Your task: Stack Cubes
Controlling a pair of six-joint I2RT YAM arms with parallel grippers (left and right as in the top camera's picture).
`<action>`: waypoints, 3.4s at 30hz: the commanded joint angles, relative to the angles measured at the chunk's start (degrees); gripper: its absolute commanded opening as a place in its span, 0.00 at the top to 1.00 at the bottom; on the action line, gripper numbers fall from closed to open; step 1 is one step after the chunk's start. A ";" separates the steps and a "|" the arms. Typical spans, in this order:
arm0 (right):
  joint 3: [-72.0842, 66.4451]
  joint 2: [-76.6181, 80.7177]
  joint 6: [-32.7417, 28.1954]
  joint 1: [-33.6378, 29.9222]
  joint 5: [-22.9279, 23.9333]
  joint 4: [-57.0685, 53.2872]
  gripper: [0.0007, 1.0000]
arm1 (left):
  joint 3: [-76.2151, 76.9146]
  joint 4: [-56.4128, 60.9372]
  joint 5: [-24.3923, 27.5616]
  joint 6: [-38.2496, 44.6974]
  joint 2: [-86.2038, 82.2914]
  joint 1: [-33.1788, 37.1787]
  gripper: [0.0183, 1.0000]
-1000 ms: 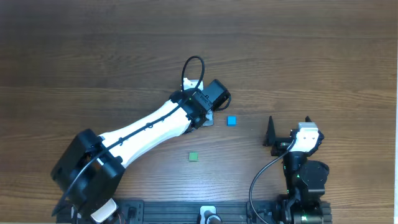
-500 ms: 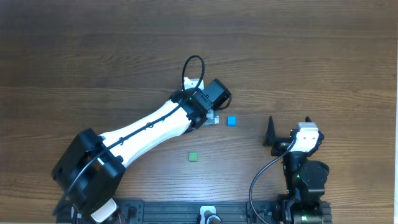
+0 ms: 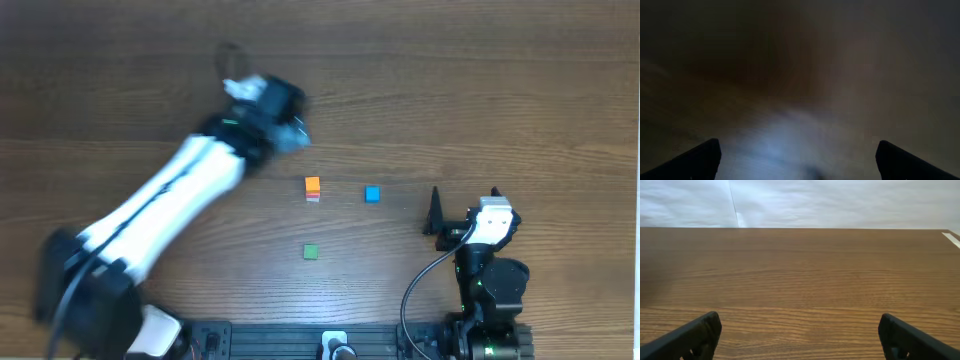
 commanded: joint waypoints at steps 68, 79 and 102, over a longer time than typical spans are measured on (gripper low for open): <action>-0.39 -0.42 -0.26 -0.37 -0.46 0.09 0.01 | -70.66 35.76 20.31 49.51 -90.58 23.76 0.00; -0.39 -0.42 -0.26 -0.35 -0.46 0.09 0.01 | -70.66 35.76 20.31 49.51 -90.58 23.76 0.00; 6.86 8.13 13.49 -0.09 -12.98 5.22 0.01 | -70.66 35.76 20.31 49.51 -90.58 23.76 0.00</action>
